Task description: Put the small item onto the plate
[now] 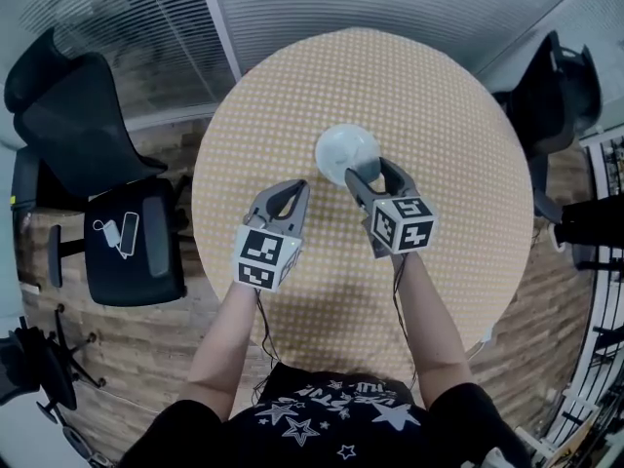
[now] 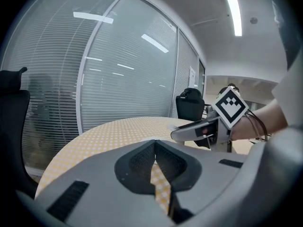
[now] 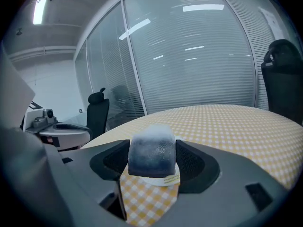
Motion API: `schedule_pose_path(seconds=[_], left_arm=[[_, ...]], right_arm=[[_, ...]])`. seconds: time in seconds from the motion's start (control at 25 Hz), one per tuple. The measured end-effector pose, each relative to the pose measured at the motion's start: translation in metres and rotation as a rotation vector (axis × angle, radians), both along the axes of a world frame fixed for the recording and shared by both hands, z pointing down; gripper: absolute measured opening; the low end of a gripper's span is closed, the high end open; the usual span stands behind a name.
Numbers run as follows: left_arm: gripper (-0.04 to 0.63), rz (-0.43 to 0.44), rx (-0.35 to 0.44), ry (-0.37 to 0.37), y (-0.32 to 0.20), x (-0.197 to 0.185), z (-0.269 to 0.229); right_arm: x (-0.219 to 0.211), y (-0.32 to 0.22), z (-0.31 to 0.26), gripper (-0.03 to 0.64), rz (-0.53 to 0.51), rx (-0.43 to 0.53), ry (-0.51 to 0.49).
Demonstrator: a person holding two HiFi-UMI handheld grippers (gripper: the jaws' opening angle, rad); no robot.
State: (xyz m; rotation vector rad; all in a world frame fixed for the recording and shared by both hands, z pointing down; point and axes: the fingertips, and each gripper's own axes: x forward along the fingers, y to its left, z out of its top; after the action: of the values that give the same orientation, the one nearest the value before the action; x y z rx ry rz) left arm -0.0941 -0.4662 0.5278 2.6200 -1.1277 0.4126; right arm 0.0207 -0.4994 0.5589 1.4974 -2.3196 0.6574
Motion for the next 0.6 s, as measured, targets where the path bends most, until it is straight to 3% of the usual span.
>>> schedule_pose_path(seconds=[0.6], left_arm=[[0.005, -0.015, -0.061, -0.01, -0.013, -0.009, 0.03]], right_arm=[[-0.011, -0.039, 0.059, 0.313, -0.098, -0.099, 0.21]])
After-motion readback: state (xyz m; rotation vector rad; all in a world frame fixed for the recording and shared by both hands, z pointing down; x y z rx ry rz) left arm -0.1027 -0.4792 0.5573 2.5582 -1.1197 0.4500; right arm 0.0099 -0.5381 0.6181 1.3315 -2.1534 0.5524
